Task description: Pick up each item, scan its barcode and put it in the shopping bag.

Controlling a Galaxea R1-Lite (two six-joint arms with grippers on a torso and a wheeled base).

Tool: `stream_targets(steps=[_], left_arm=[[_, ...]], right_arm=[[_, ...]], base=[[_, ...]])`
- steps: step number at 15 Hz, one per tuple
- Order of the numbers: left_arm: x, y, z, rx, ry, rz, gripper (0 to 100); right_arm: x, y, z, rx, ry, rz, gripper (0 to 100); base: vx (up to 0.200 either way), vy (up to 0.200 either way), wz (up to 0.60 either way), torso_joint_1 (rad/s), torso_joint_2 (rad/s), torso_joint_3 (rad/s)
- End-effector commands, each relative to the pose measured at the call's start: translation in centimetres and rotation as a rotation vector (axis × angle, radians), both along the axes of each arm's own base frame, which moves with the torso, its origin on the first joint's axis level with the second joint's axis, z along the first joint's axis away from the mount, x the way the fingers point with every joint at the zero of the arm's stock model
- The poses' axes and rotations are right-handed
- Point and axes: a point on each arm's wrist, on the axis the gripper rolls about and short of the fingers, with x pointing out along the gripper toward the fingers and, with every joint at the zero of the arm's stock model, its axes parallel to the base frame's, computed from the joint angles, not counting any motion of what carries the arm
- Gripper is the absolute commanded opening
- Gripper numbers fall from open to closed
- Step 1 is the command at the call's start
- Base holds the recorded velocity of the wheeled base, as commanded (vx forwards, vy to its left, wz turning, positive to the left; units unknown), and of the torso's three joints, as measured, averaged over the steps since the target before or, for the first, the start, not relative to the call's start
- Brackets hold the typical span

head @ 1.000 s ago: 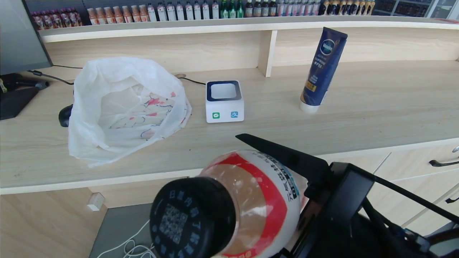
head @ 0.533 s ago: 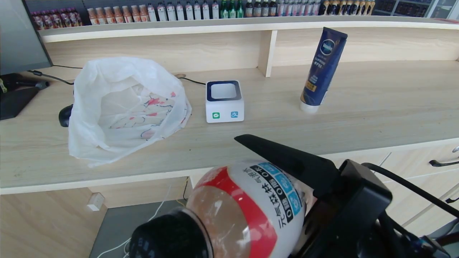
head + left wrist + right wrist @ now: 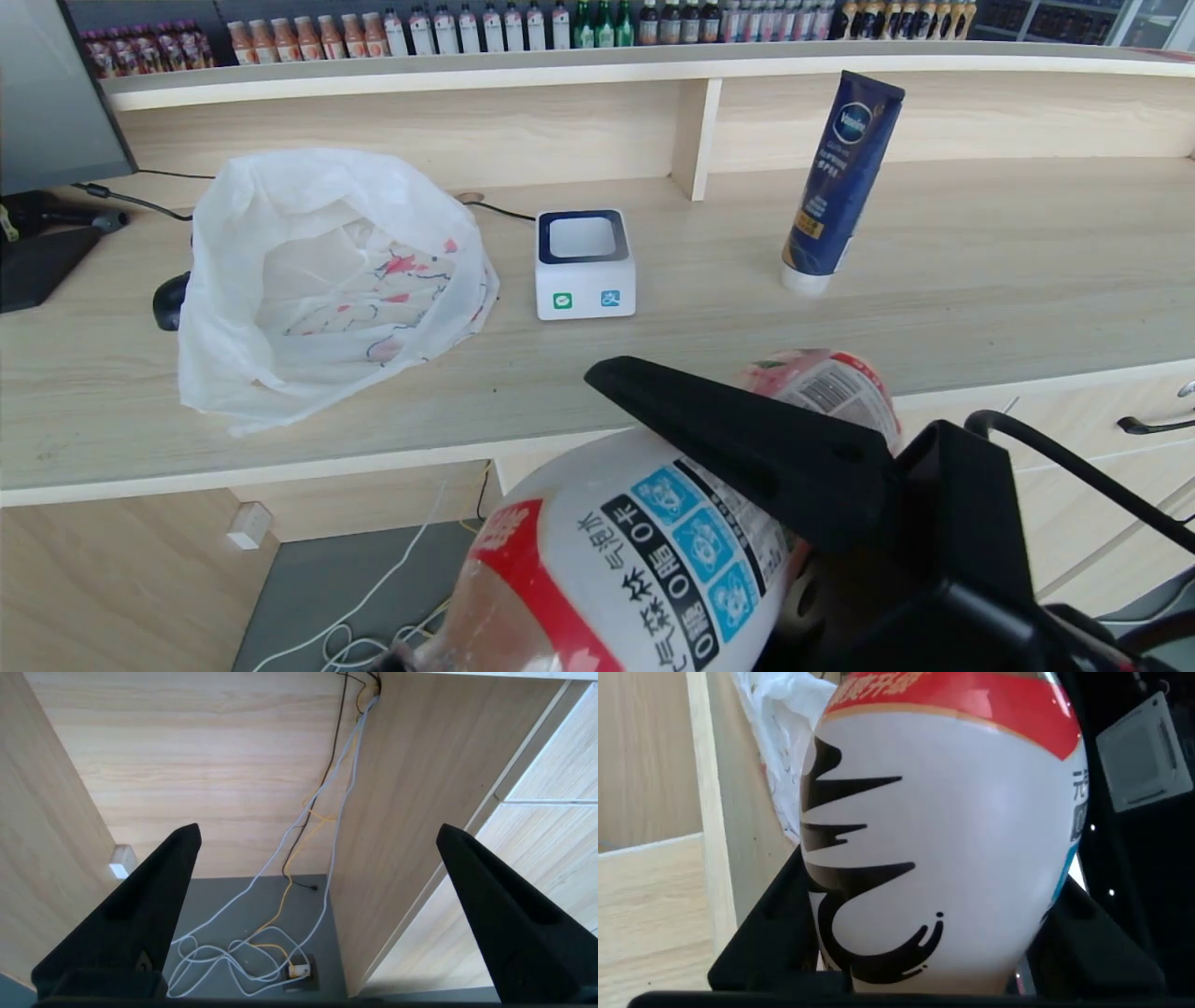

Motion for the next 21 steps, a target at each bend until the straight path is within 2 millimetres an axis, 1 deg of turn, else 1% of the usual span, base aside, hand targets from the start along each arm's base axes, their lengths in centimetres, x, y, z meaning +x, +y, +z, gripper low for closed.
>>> stream_targets(steps=[1, 4, 12, 14, 21], left_arm=[[0.0, 0.0, 0.0, 0.0, 0.0, 0.0, 100], [0.0, 0.0, 0.0, 0.0, 0.0, 0.0, 100], [0.0, 0.0, 0.0, 0.0, 0.0, 0.0, 100], [0.0, 0.0, 0.0, -0.001, 0.0, 0.002, 100], [0.0, 0.0, 0.0, 0.0, 0.0, 0.002, 100]], right_arm=[[-0.1, -0.1, 0.0, -0.014, -0.024, -0.006, 0], [0.0, 0.0, 0.2, -0.058, -0.104, -0.034, 0], [0.0, -0.1, 0.4, -0.107, -0.192, -0.072, 0], [-0.1, -0.4, 1.0, -0.128, -0.264, -0.096, 0], [-0.1, -0.3, 1.0, -0.128, -0.27, -0.096, 0]], base=[[0.0, 0.0, 0.0, 0.0, 0.0, 0.0], [0.0, 0.0, 0.0, 0.0, 0.0, 0.0], [0.0, 0.0, 0.0, 0.0, 0.0, 0.0], [0.0, 0.0, 0.0, 0.0, 0.0, 0.0], [0.0, 0.0, 0.0, 0.0, 0.0, 0.0]])
